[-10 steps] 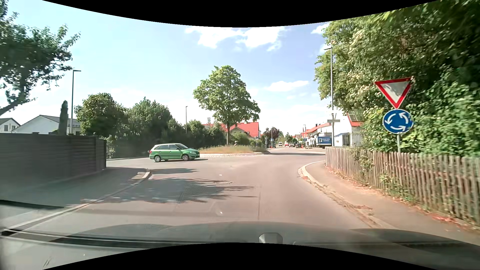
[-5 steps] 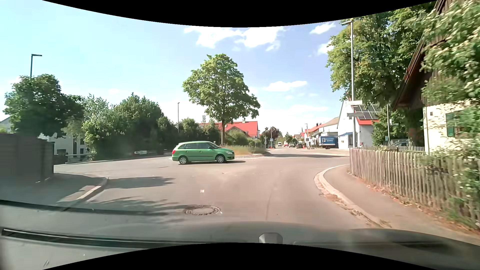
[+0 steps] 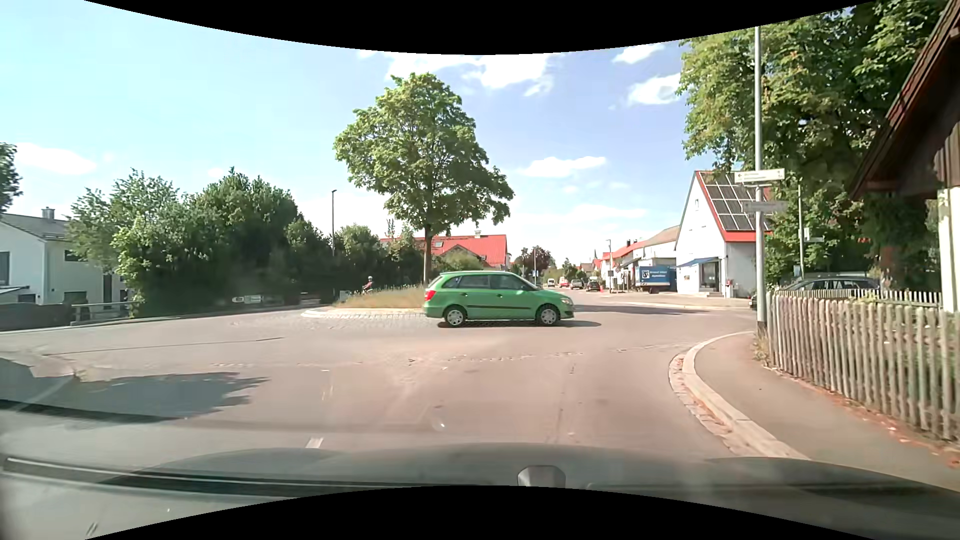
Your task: Follow the waypoints while adhering to traffic rules and regulations
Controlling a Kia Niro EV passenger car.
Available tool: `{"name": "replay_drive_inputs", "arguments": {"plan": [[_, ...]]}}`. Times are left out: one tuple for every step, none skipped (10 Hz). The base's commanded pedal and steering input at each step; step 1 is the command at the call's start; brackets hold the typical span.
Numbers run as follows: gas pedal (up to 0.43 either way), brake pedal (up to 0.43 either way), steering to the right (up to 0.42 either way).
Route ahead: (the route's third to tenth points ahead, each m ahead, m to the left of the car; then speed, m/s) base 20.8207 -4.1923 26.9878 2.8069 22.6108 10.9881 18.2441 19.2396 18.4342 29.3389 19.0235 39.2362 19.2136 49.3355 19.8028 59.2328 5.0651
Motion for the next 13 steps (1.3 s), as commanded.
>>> {"name": "replay_drive_inputs", "arguments": {"plan": [[0.000,0.299,0.063],[0.000,0.299,0.063],[0.000,0.305,0.069],[0.000,0.311,0.071],[0.000,0.311,0.072],[0.000,0.311,0.071],[0.000,0.311,0.072],[0.000,0.293,0.078],[0.000,0.183,0.087],[0.000,0.018,0.098],[0.000,0.006,0.119],[0.000,0.006,0.144],[0.028,0.006,0.166]]}}
